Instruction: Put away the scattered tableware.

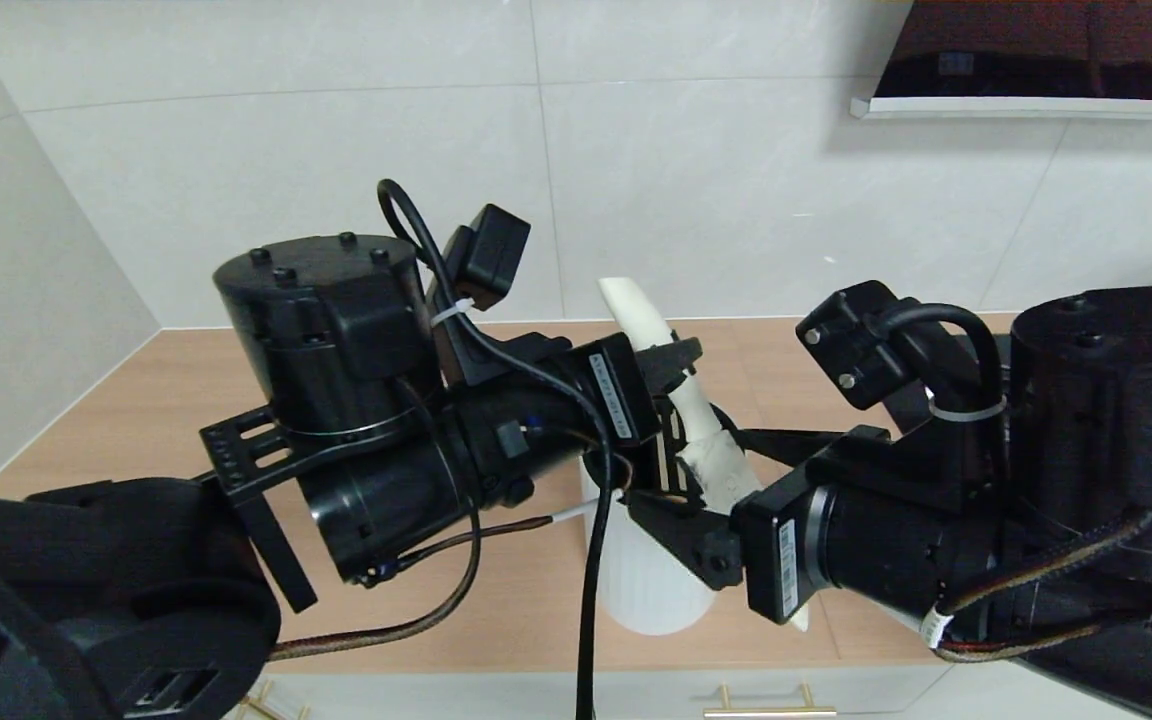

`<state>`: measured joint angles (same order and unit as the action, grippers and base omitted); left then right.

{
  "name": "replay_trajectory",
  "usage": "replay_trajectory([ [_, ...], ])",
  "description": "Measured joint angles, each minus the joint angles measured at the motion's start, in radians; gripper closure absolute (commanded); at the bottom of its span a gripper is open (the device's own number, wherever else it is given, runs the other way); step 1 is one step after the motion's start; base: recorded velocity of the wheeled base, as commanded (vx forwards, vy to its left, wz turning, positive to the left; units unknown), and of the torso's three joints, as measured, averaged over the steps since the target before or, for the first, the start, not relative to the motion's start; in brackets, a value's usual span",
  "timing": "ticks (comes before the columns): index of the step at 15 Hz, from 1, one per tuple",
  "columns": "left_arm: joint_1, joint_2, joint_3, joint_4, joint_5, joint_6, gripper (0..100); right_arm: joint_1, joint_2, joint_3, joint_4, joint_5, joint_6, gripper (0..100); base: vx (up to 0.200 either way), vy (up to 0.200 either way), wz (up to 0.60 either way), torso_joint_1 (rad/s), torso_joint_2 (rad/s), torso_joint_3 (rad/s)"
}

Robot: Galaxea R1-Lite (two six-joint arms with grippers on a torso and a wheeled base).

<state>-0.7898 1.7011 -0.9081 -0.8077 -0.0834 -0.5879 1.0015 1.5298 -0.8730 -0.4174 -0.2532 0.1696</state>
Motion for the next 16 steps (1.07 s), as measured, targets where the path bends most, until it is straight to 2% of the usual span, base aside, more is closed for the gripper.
replay_trajectory([
  [3,-0.001,-0.083,0.002,0.013,-0.001,0.005,100,0.024,-0.036,0.016,0.001,0.001,-0.003,0,0.000,0.000,0.00,0.000,0.00,0.000],
  [4,-0.001,-0.116,0.002,0.041,-0.001,0.016,100,0.026,-0.050,0.020,0.001,0.001,-0.004,0,0.000,0.000,0.00,0.000,0.00,0.000],
  [6,0.005,-0.180,0.003,0.133,0.007,0.084,100,0.016,-0.085,0.022,0.001,0.001,-0.005,0,0.000,0.000,0.00,0.000,0.00,0.000],
  [7,0.009,-0.205,0.007,0.165,0.016,0.109,100,0.000,-0.101,0.023,0.002,0.001,-0.006,0,0.000,0.000,0.00,0.000,0.00,0.000],
  [9,0.016,-0.253,0.011,0.280,0.018,0.180,100,-0.051,-0.141,0.027,0.005,0.001,-0.007,0,0.000,0.000,0.00,0.000,0.00,0.000],
  [13,0.037,-0.324,0.034,0.265,0.016,0.203,100,-0.211,-0.252,0.036,0.032,0.011,-0.026,0,0.000,0.000,0.00,0.000,0.00,0.000],
  [15,0.039,-0.370,0.038,0.241,0.017,0.212,100,-0.264,-0.305,0.036,0.087,0.012,-0.027,0,0.000,0.000,0.00,0.000,0.00,0.000],
  [16,0.039,-0.392,0.026,0.268,0.018,0.213,100,-0.279,-0.329,0.035,0.104,0.012,-0.027,0,0.000,0.000,0.00,0.000,0.00,0.000],
])
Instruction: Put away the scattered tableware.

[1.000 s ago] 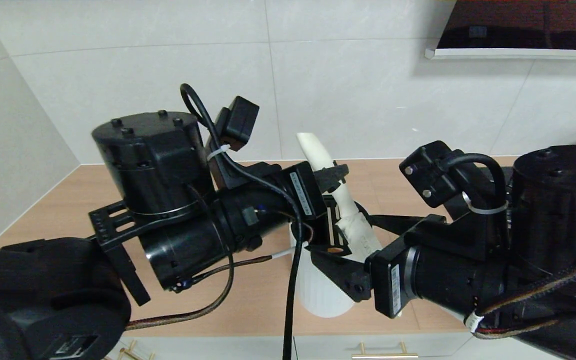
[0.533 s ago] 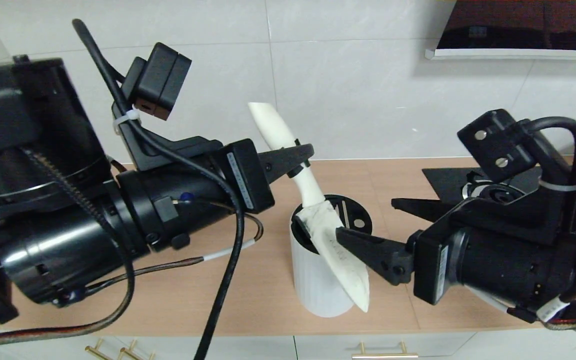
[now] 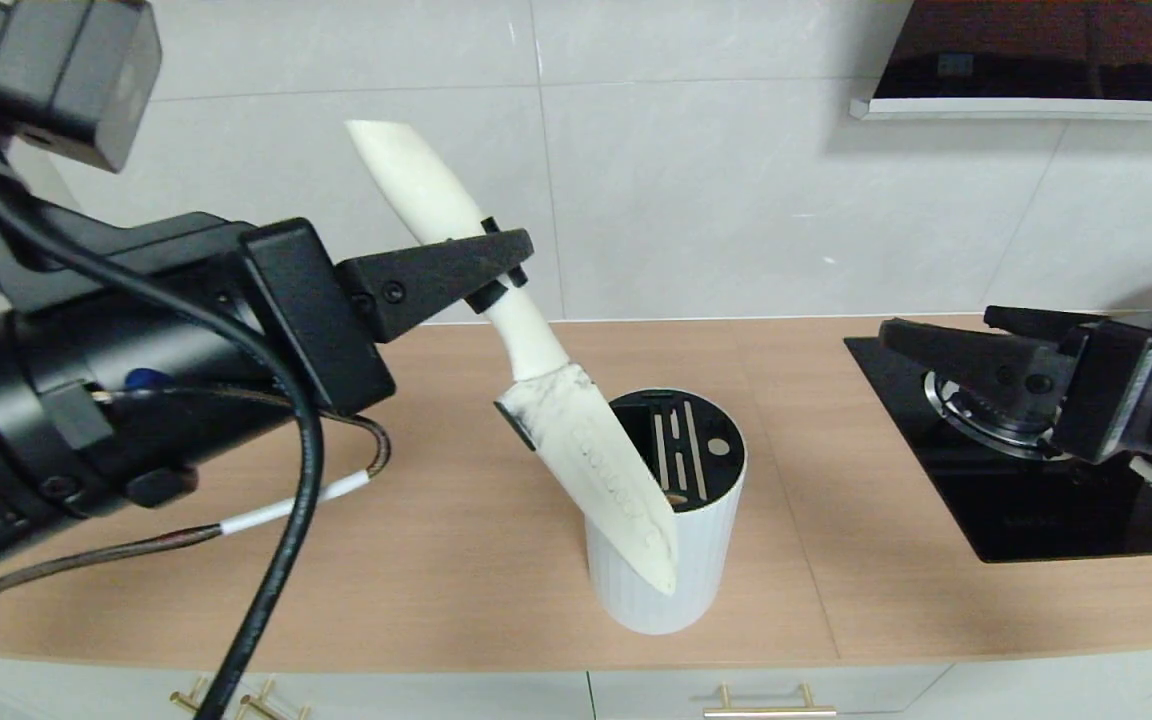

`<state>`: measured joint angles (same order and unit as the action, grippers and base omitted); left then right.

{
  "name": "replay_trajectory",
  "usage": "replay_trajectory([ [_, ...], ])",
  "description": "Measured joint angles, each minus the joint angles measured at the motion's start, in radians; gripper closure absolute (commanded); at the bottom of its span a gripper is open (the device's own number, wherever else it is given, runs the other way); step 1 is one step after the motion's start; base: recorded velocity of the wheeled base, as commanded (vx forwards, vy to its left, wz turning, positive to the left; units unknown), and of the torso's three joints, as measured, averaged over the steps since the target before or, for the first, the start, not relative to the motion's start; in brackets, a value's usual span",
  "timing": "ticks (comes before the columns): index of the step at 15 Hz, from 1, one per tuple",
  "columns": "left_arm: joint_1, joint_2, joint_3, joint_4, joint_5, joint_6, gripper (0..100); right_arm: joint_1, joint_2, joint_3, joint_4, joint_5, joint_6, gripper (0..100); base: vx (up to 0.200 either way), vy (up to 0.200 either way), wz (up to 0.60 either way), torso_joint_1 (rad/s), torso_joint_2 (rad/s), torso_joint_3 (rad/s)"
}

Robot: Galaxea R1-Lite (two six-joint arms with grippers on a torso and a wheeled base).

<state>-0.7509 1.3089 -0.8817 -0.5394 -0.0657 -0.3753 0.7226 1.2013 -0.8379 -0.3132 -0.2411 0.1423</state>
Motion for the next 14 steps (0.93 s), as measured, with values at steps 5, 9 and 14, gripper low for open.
replay_trajectory([
  [5,-0.002,0.000,-0.332,0.418,0.143,0.053,100,-0.032,-0.058,0.000,0.020,0.000,-0.004,0,0.000,0.000,0.00,0.000,0.00,0.000],
  [9,-0.050,0.184,-0.618,0.532,0.512,0.083,100,-0.038,-0.063,0.003,0.021,0.005,-0.004,0,0.000,0.000,0.00,0.000,0.00,0.000],
  [14,-0.137,0.365,-0.761,0.543,0.789,0.089,100,-0.039,-0.061,0.014,0.021,0.009,-0.004,0,0.000,0.000,0.00,0.000,0.00,0.000],
])
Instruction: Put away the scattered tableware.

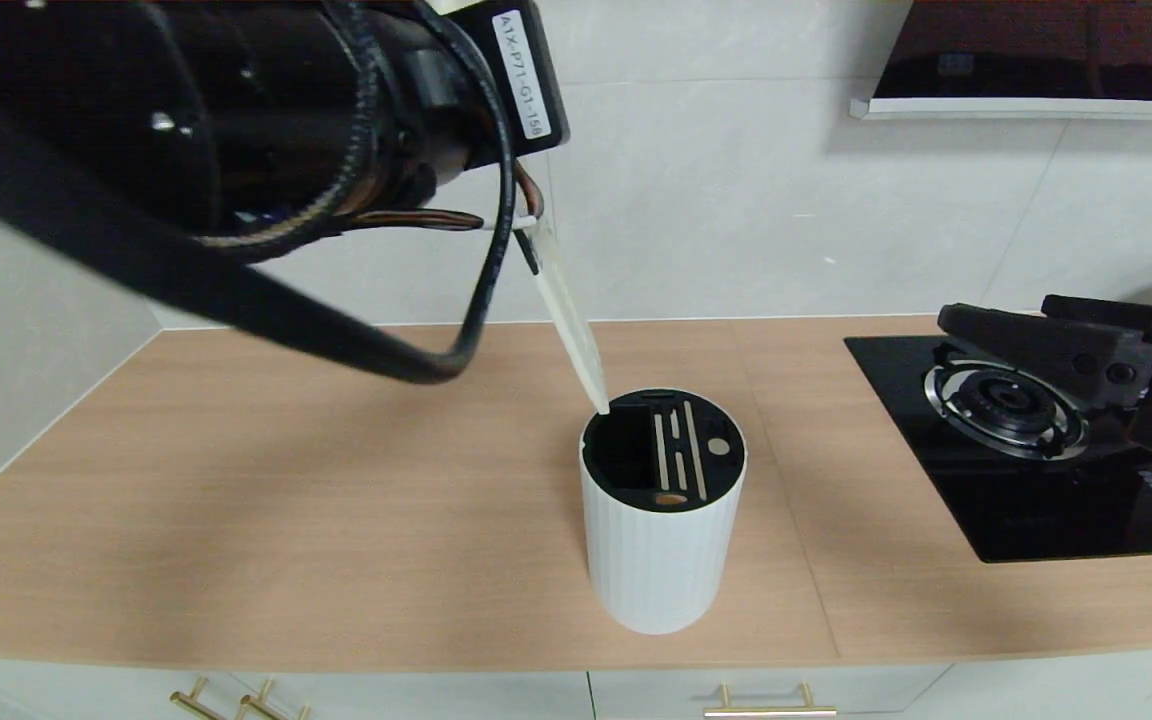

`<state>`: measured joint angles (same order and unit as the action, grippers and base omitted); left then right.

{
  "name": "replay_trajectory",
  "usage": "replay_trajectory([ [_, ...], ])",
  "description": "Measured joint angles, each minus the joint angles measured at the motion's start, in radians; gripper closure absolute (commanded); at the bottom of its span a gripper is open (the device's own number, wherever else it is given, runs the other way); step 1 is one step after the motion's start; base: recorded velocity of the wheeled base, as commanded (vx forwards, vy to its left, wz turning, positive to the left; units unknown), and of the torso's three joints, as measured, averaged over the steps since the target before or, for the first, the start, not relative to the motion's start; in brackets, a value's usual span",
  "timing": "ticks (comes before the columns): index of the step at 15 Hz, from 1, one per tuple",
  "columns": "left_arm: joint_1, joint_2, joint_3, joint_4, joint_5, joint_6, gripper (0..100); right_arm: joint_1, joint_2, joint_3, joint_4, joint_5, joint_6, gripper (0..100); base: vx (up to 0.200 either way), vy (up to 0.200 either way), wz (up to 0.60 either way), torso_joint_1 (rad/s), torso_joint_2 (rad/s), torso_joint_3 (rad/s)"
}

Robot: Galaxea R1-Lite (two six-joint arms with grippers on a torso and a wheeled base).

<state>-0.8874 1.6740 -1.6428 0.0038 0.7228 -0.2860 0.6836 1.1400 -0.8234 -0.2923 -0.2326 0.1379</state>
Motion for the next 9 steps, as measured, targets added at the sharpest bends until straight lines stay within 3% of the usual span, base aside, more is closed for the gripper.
replay_trajectory([
  [4,-0.046,0.049,-0.024,0.000,0.020,0.023,100,-0.001,0.005,0.006,0.000,0.011,0.000,0,0.000,0.000,0.00,0.000,0.00,0.000],
  [6,-0.056,0.061,-0.004,0.000,0.021,0.048,100,-0.002,0.013,0.009,-0.001,0.011,0.000,0,0.000,0.000,0.00,0.000,0.00,0.000],
  [9,-0.059,0.068,0.006,-0.003,0.022,0.055,100,-0.006,0.022,0.009,-0.002,0.010,0.000,0,0.000,0.000,0.00,0.000,0.00,0.000],
])
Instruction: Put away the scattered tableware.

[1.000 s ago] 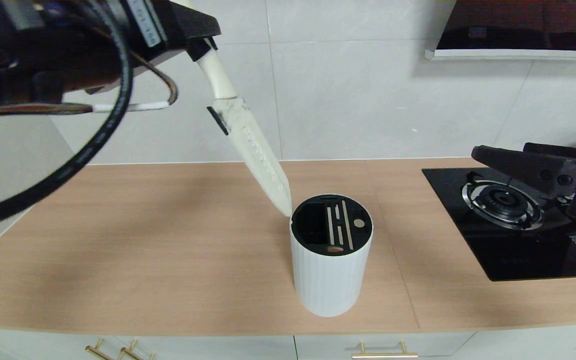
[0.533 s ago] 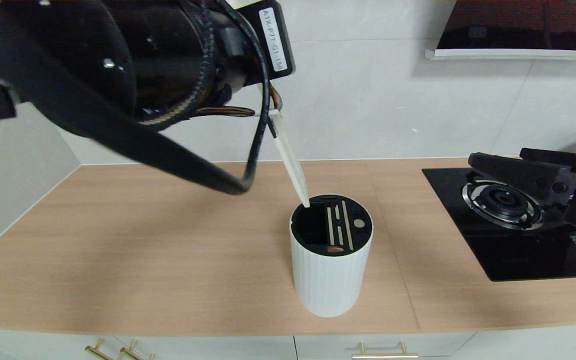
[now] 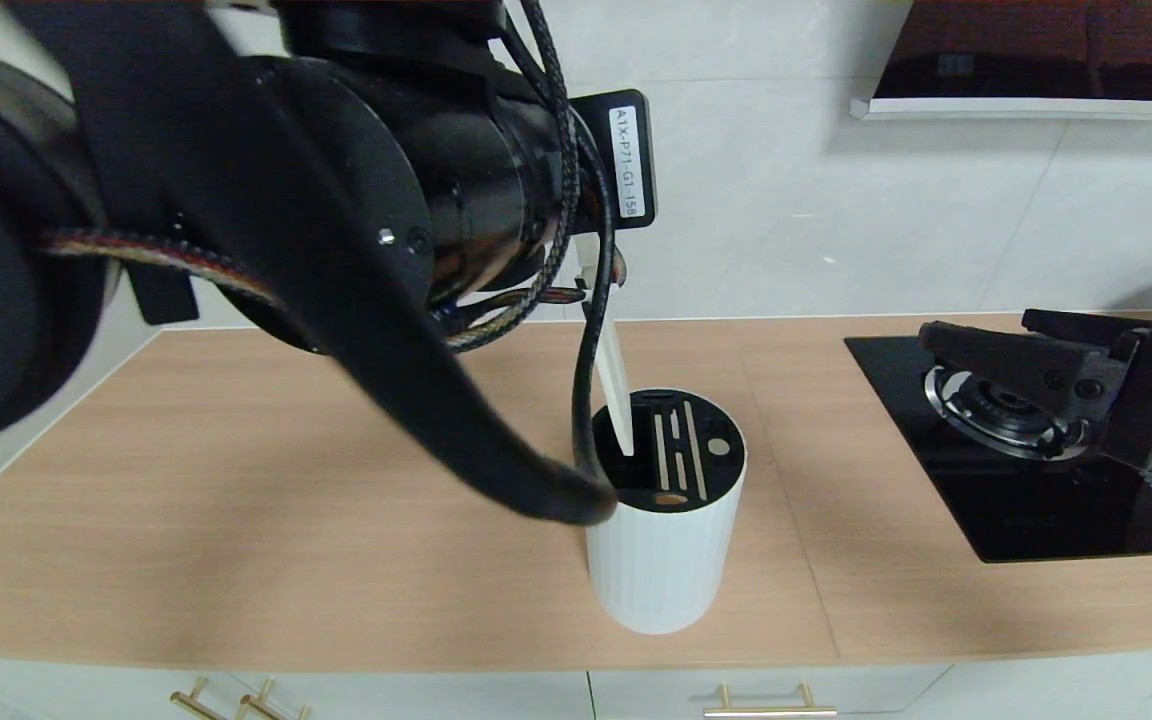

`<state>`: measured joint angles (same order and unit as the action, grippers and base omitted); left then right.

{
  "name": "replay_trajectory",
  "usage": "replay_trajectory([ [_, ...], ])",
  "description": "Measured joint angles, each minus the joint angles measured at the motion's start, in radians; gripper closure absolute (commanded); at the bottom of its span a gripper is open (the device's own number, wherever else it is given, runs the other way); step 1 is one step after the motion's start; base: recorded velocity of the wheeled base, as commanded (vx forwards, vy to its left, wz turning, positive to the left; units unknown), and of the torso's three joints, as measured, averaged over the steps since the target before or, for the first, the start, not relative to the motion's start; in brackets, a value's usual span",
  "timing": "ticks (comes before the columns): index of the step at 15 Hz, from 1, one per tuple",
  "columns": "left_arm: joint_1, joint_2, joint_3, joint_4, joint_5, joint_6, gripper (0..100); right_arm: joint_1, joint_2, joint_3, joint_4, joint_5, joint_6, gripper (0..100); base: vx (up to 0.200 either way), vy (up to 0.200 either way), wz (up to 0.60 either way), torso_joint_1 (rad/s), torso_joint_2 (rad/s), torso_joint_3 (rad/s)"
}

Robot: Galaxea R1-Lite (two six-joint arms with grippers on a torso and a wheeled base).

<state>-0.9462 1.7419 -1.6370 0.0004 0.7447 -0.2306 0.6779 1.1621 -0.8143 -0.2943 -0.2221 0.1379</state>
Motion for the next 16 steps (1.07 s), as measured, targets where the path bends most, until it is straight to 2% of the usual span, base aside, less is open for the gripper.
replay_trajectory([
  [9,0.001,0.058,-0.010,-0.009,0.021,0.005,100,0.000,0.010,0.007,0.000,0.000,0.000,0,0.000,0.000,0.00,0.000,0.00,0.000],
  [16,0.004,0.117,-0.059,-0.006,0.028,0.007,100,0.001,0.005,0.008,-0.001,0.000,0.000,0,0.000,0.000,0.00,0.000,0.00,0.000],
])
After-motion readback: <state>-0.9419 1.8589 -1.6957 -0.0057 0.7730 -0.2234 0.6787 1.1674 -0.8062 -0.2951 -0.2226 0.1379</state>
